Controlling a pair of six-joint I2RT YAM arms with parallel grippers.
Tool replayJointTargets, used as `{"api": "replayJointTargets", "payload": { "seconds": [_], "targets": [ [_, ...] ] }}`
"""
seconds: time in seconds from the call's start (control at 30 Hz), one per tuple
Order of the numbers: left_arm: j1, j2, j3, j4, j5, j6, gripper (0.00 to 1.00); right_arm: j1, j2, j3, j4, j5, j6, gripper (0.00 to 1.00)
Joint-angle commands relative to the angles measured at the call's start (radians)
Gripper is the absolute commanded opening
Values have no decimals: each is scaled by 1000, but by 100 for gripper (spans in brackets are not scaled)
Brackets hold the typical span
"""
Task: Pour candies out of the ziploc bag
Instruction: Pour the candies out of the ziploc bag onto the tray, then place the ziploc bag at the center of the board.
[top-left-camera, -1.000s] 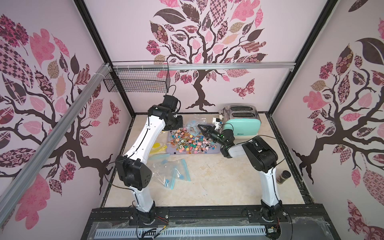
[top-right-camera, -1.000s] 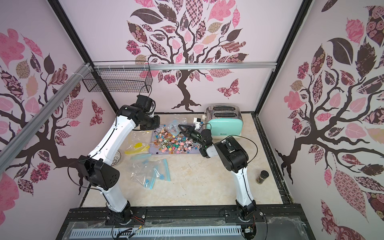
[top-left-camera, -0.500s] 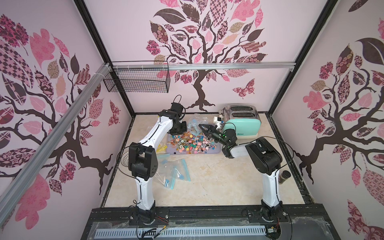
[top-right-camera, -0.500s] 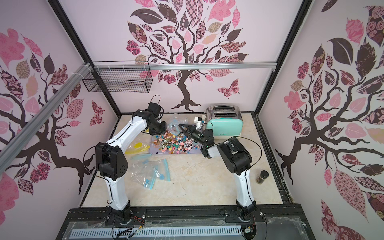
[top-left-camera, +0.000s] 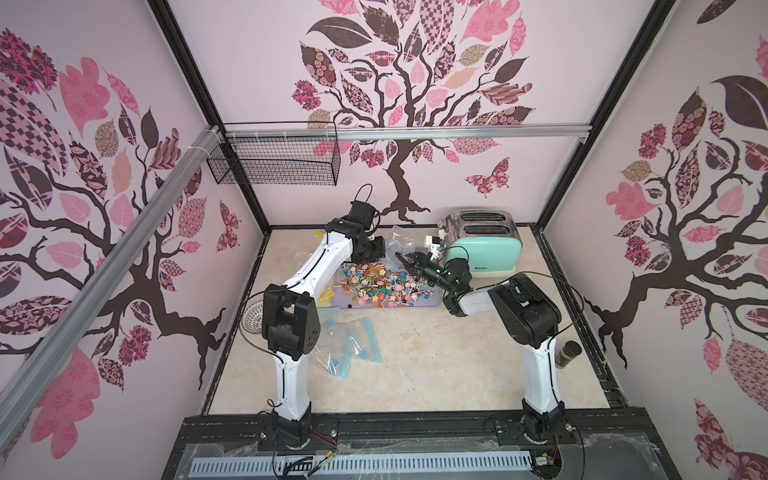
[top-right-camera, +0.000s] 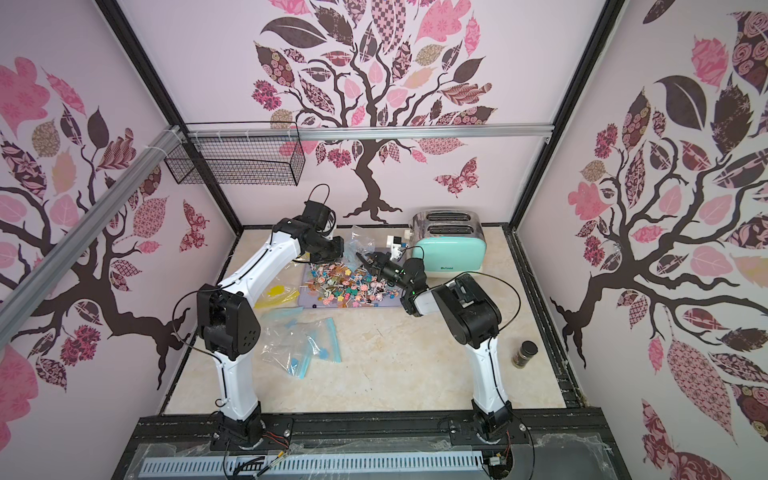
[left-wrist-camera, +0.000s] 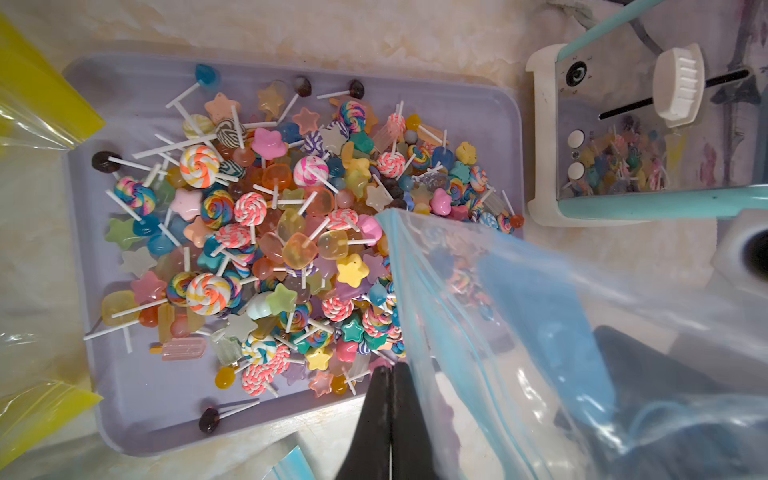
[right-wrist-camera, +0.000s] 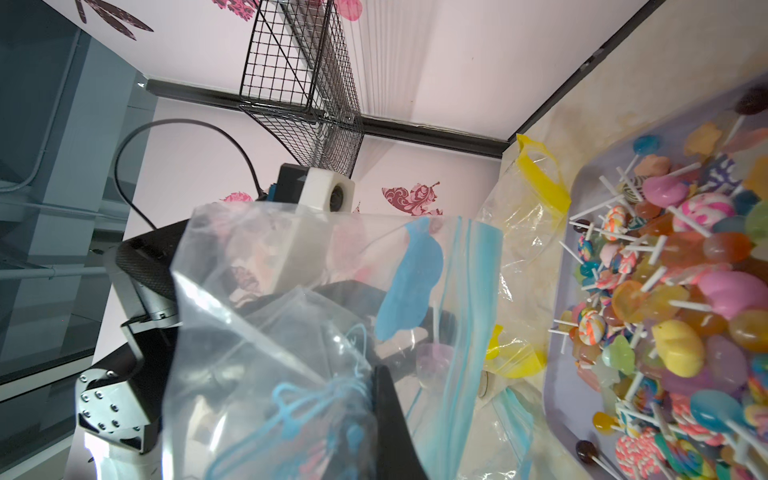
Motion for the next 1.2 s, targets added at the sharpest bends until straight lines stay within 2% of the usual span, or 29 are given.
{"api": "replayJointTargets", "payload": {
  "seconds": [0.0,0.27,0.5,0.53,0.6,0.67,0.73,0.8,0.83,0.9,1.0,1.17],
  "targets": [
    [-14,22,56,-4,-1,8,0,-2,6,24,-11,-17,-36,0],
    [-7,4,77,-93,-120,40,0,-14,-29,4,-32,-15,-64,0],
    [25,-98,15,-92,-141,46,0,-32,-75,-9,-60,-22,-95,0],
    [27,-117,-27,-88,-142,47,0,-34,-85,-14,-66,-25,-101,0],
    [29,-178,-88,-64,-124,51,10,-36,-123,-37,-104,-37,-131,0],
    [30,-257,-176,-19,-106,51,25,-40,-182,-74,-171,-52,-184,0],
    [30,-343,-267,37,-80,43,41,-41,-271,-122,-317,-67,-286,0],
    [30,-430,-348,79,-53,35,58,-38,-395,-165,-576,-53,-474,0],
    [29,-462,-382,93,-44,32,72,-35,-450,-178,-707,-33,-564,0],
    [29,-524,-445,111,-17,31,87,-6,-580,-195,-1012,76,-807,0],
    [29,-599,-524,132,8,22,95,108,-717,-202,-1341,369,-1102,0],
    [29,-708,-637,195,34,-6,98,288,-784,-249,-1500,731,-1296,0]
  ]
}}
